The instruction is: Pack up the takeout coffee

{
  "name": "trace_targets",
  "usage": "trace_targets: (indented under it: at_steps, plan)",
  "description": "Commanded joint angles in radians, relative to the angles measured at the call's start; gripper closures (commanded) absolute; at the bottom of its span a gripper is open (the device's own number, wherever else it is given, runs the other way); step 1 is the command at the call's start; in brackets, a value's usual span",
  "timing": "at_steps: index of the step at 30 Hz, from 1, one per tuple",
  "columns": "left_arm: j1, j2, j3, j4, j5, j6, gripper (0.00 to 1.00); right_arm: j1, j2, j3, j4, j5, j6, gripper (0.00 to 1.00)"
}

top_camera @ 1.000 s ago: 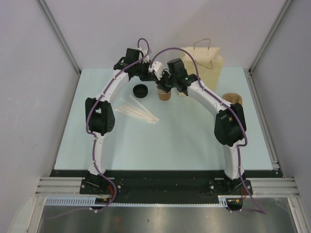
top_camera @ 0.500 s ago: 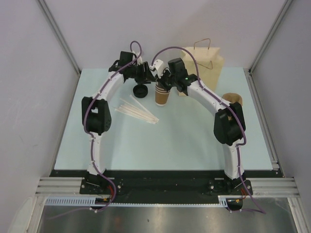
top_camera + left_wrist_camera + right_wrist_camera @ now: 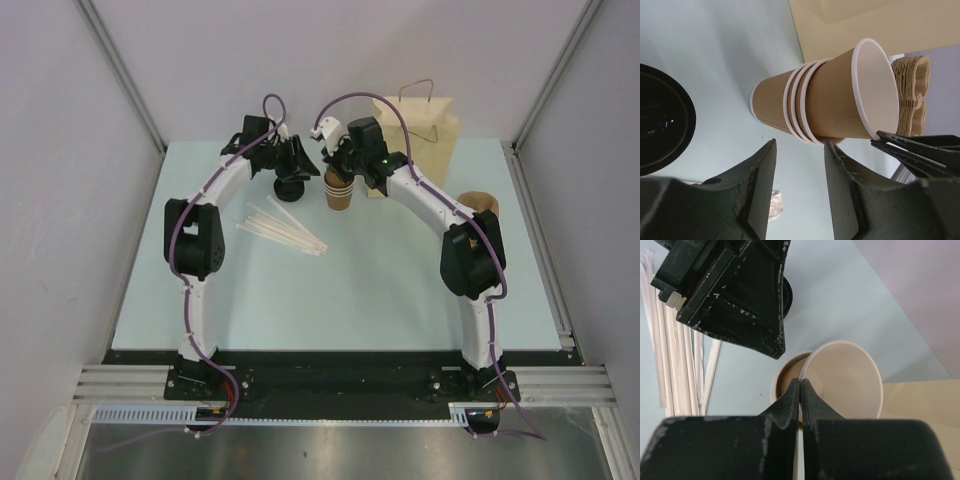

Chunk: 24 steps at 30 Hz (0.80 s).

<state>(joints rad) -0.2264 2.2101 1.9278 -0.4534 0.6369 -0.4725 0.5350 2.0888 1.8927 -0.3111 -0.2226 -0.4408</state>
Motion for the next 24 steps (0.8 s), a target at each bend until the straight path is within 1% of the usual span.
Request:
trace_targets:
  at_steps: [1, 5, 12, 19, 20, 21, 22, 24]
  plan:
    - [-0.002, -0.076, -0.006, 0.061, 0.043, -0.029, 0.51, 0.006, 0.01, 0.025, 0.061, 0.029, 0.005, 1.0]
    - [-0.001, -0.096, -0.018, 0.058, 0.032, -0.012, 0.47, 0.008, -0.012, 0.046, 0.067, 0.063, -0.019, 1.0]
    - [0.01, -0.147, -0.021, 0.056, 0.007, 0.002, 0.32, 0.016, -0.079, 0.086, 0.044, 0.097, -0.068, 1.0]
    - [0.039, -0.194, -0.015, 0.029, -0.003, 0.017, 0.22, 0.036, -0.177, 0.095, -0.012, 0.078, -0.085, 1.0]
    - [0.05, -0.211, -0.015, 0.024, -0.008, 0.02, 0.11, 0.037, -0.191, 0.095, -0.023, 0.074, -0.088, 1.0]
    - [0.058, -0.222, -0.016, 0.016, -0.012, 0.024, 0.1, 0.043, -0.226, 0.095, -0.051, 0.066, -0.096, 1.0]
    - [0.064, -0.233, -0.016, 0.01, -0.02, 0.041, 0.01, 0.048, -0.242, 0.089, -0.068, 0.049, -0.104, 1.0]
    - [0.084, -0.265, -0.023, -0.005, -0.034, 0.066, 0.0, 0.062, -0.272, 0.088, -0.138, 0.029, -0.14, 1.0]
